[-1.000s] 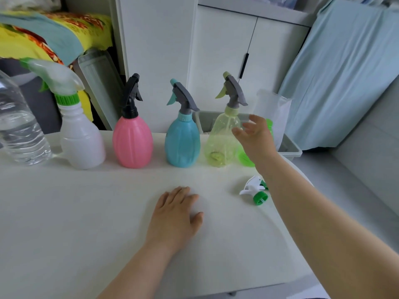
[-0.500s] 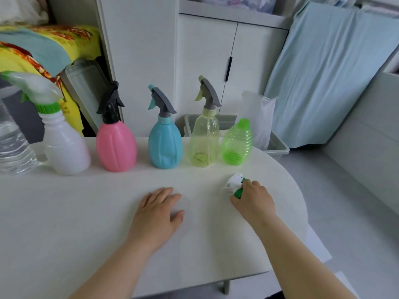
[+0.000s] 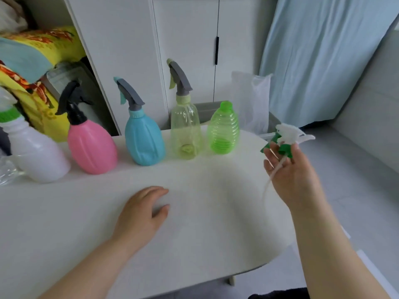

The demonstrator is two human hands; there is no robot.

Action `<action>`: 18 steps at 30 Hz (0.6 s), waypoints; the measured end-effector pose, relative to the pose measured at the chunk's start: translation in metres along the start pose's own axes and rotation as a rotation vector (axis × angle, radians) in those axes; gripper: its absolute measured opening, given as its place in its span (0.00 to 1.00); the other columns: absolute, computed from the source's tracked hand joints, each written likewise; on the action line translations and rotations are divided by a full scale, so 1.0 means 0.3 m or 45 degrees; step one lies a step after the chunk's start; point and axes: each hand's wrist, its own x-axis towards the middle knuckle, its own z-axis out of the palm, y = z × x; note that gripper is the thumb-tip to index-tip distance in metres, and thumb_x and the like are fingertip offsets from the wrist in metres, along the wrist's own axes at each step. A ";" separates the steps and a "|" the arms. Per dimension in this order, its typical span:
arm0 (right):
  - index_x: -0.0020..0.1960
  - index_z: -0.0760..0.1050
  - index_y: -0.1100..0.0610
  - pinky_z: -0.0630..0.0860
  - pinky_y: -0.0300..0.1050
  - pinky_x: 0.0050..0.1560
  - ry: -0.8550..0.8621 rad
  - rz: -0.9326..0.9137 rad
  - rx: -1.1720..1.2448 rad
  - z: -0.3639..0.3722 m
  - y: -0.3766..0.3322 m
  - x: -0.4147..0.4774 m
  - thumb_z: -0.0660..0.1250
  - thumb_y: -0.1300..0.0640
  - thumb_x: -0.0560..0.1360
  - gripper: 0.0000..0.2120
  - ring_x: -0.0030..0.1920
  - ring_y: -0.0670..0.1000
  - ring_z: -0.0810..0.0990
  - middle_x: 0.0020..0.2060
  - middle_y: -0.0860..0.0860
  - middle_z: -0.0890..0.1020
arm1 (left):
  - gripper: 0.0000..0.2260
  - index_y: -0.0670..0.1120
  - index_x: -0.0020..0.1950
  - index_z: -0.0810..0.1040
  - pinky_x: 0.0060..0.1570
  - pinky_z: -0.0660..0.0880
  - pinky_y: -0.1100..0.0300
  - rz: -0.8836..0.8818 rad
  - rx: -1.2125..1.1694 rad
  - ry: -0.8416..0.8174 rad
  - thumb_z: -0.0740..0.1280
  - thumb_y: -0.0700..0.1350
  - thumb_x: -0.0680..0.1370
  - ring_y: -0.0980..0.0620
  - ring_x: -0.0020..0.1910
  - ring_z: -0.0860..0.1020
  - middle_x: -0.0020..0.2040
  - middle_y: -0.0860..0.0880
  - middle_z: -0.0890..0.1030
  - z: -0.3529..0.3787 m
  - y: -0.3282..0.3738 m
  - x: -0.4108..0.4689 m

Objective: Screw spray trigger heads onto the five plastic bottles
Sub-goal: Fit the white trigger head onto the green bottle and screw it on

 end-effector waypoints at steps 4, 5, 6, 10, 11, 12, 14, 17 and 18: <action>0.47 0.72 0.54 0.71 0.40 0.44 0.163 0.011 0.189 -0.092 -0.002 0.019 0.51 0.49 0.78 0.13 0.44 0.45 0.79 0.42 0.47 0.79 | 0.15 0.44 0.59 0.75 0.56 0.57 0.77 0.173 -0.232 -0.008 0.67 0.39 0.72 0.54 0.58 0.71 0.59 0.50 0.75 0.053 0.175 0.089; 0.47 0.72 0.53 0.72 0.40 0.44 0.180 0.011 0.199 -0.110 -0.002 0.023 0.52 0.49 0.78 0.13 0.44 0.44 0.80 0.42 0.47 0.80 | 0.16 0.44 0.60 0.73 0.56 0.56 0.80 0.205 -0.281 0.012 0.67 0.40 0.72 0.57 0.58 0.69 0.59 0.52 0.73 0.067 0.223 0.125; 0.48 0.72 0.53 0.72 0.40 0.45 0.187 0.009 0.198 -0.125 -0.003 0.027 0.52 0.48 0.78 0.13 0.43 0.44 0.80 0.42 0.46 0.80 | 0.18 0.44 0.62 0.71 0.55 0.54 0.83 0.226 -0.323 0.041 0.67 0.40 0.72 0.58 0.59 0.67 0.59 0.53 0.71 0.079 0.266 0.166; 0.47 0.73 0.52 0.71 0.41 0.45 0.211 -0.002 0.203 -0.151 -0.003 0.042 0.53 0.48 0.78 0.12 0.49 0.46 0.78 0.44 0.47 0.79 | 0.29 0.42 0.69 0.59 0.60 0.48 0.79 0.231 -0.355 0.120 0.68 0.40 0.71 0.49 0.69 0.60 0.70 0.43 0.61 0.123 0.362 0.338; 0.46 0.73 0.52 0.71 0.41 0.45 0.231 -0.003 0.221 -0.151 -0.001 0.046 0.54 0.49 0.78 0.12 0.49 0.47 0.77 0.45 0.47 0.79 | 0.32 0.42 0.70 0.56 0.62 0.48 0.74 0.195 -0.345 0.134 0.68 0.40 0.71 0.47 0.71 0.57 0.72 0.41 0.58 0.133 0.372 0.376; 0.45 0.73 0.51 0.71 0.41 0.44 0.248 0.000 0.233 -0.149 0.003 0.052 0.55 0.49 0.77 0.11 0.48 0.47 0.76 0.45 0.47 0.78 | 0.35 0.42 0.71 0.53 0.64 0.48 0.70 0.140 -0.349 0.161 0.69 0.40 0.70 0.46 0.72 0.55 0.73 0.40 0.56 0.143 0.378 0.409; 0.44 0.73 0.51 0.72 0.38 0.41 0.259 0.013 0.246 -0.139 0.015 0.064 0.56 0.50 0.77 0.09 0.43 0.46 0.73 0.43 0.48 0.75 | 0.38 0.42 0.72 0.51 0.67 0.49 0.63 0.011 -0.411 0.223 0.70 0.41 0.69 0.45 0.73 0.53 0.73 0.40 0.55 0.162 0.384 0.464; 0.43 0.73 0.54 0.73 0.32 0.30 0.222 0.009 0.270 -0.137 0.037 0.081 0.57 0.53 0.76 0.08 0.34 0.44 0.71 0.37 0.48 0.72 | 0.41 0.43 0.72 0.50 0.69 0.50 0.59 -0.084 -0.484 0.256 0.72 0.43 0.68 0.46 0.73 0.53 0.73 0.41 0.56 0.201 0.384 0.516; 0.43 0.72 0.54 0.72 0.31 0.28 0.203 0.002 0.277 -0.140 0.041 0.084 0.57 0.54 0.76 0.08 0.32 0.43 0.71 0.37 0.48 0.73 | 0.42 0.43 0.72 0.50 0.69 0.50 0.58 -0.097 -0.496 0.257 0.73 0.43 0.67 0.46 0.73 0.53 0.73 0.41 0.56 0.214 0.382 0.529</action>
